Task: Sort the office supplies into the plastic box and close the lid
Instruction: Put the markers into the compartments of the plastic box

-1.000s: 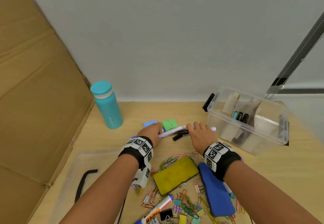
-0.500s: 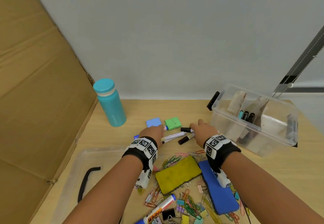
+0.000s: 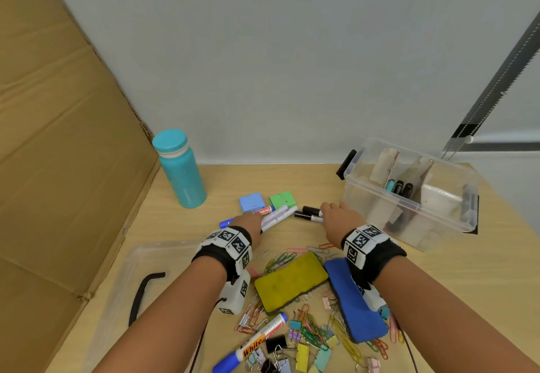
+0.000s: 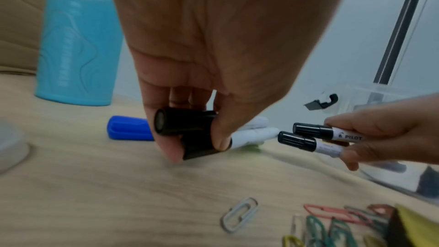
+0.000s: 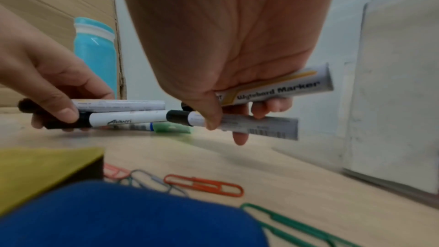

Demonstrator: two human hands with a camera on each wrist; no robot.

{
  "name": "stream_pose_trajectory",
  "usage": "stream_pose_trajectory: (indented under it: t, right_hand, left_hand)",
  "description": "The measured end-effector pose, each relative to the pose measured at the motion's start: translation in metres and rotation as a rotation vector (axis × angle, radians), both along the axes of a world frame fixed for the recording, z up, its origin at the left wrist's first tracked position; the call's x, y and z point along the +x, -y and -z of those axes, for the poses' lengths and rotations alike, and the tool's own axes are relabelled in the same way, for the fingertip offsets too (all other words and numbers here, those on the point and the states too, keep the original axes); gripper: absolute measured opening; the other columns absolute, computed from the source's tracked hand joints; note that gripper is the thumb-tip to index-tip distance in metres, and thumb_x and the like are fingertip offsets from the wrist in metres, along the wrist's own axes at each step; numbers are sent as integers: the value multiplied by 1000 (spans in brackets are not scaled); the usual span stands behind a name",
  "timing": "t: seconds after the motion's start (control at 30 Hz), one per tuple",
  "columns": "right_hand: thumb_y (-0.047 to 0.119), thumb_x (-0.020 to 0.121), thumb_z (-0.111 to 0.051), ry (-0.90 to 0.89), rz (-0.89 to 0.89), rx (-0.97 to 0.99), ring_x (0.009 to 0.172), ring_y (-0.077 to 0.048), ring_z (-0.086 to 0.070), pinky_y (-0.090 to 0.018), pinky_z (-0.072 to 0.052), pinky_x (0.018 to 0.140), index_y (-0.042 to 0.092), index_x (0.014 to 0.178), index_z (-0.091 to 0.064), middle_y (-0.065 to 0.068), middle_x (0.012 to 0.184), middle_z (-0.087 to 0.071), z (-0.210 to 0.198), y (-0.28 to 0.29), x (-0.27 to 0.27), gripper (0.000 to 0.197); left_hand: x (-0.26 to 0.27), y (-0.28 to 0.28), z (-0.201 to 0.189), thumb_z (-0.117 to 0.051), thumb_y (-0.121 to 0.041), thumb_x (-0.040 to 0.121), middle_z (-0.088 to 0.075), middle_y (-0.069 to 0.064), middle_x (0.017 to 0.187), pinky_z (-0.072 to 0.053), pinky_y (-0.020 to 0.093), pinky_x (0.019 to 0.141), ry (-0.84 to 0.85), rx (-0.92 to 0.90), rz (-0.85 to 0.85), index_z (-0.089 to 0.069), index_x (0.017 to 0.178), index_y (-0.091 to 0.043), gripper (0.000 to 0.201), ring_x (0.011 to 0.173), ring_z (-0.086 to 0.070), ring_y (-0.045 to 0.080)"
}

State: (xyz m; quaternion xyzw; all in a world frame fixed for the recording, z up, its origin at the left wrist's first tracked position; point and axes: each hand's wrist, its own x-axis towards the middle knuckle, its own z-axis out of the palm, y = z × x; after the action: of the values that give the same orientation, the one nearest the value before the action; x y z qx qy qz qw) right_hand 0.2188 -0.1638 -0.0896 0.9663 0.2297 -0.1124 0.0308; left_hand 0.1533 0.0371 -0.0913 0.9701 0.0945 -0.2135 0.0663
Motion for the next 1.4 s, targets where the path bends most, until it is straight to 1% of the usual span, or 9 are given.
stream_pose_trajectory:
  t: [0.13, 0.23, 0.3, 0.43, 0.6, 0.87, 1.07, 1.27, 1.4]
  right_hand:
    - [23, 100, -36, -29, -50, 172, 102, -27, -47, -36, -40, 74, 12, 115, -44, -10, 102, -59, -13, 7, -25, 20]
    - [26, 101, -36, -172, -63, 318, 75, -23, -44, -37, -39, 67, 17, 101, -37, -2, 81, -43, -19, 8, -54, 9]
    - [24, 101, -35, -240, -140, 317, 72, -24, -47, -37, -39, 65, 18, 98, -34, -2, 81, -44, -24, 6, -73, 7]
    - [27, 98, -41, -254, -314, 276, 68, -25, -49, -39, -43, 64, 11, 115, -37, -1, 77, -48, -33, -3, -104, 23]
    - [20, 91, -52, -315, -488, 151, 72, -22, -48, -30, -35, 52, 19, 131, -38, -8, 89, -56, -37, -24, -129, 42]
    - [27, 94, -53, -271, -644, -25, 99, -32, -58, -30, -35, 63, 19, 134, -47, -14, 110, -62, -29, -38, -144, 41]
    - [38, 92, -55, -299, -648, -52, 85, -30, -58, -25, -31, 51, 17, 122, -56, -12, 101, -64, -27, -34, -150, 36]
    - [28, 94, -52, -291, -621, -45, 78, -28, -52, -23, -24, 48, 15, 117, -55, -13, 103, -63, -37, -28, -149, 27]
    - [14, 91, -52, -247, -571, 23, 89, -31, -58, -36, -45, 63, 17, 117, -53, -8, 112, -59, -52, -15, -136, 27]
  left_hand:
    - [-22, -14, -8, -40, -9, 94, -51, 18, 126, -44, 39, 86, 53, -116, -87, -35, 133, -9, 39, 110, -52, 35]
    - [-41, -29, -11, -39, -14, 95, -51, 22, 114, -42, 37, 74, 88, -212, -169, -33, 126, -9, 33, 92, -54, 35]
    - [-51, -42, -10, -40, -17, 94, -53, 22, 110, -41, 36, 71, 105, -257, -200, -33, 120, -8, 28, 87, -55, 35]
    - [-67, -62, -13, -39, -13, 96, -53, 17, 89, -37, 32, 64, 113, -287, -219, -31, 115, -3, 23, 75, -49, 28]
    - [-82, -71, -14, -38, -14, 96, -42, 4, 67, -30, 29, 49, 188, -334, -250, -30, 100, -8, 11, 56, -41, 20]
    - [-70, -74, -22, -47, -22, 95, -56, 9, 81, -43, 32, 65, 372, -278, -186, -47, 103, -10, 14, 73, -54, 27]
    - [-40, -75, -12, -47, -22, 95, -66, 13, 100, -47, 33, 73, 259, -137, -151, -57, 113, -13, 22, 90, -62, 30]
    - [-25, -73, -2, -56, -30, 90, -65, 9, 105, -46, 31, 74, 151, -48, -144, -58, 110, -14, 25, 95, -62, 27]
    - [-22, -69, 3, -59, -33, 88, -65, 9, 106, -47, 31, 75, 111, 13, -139, -59, 110, -13, 30, 96, -63, 25]
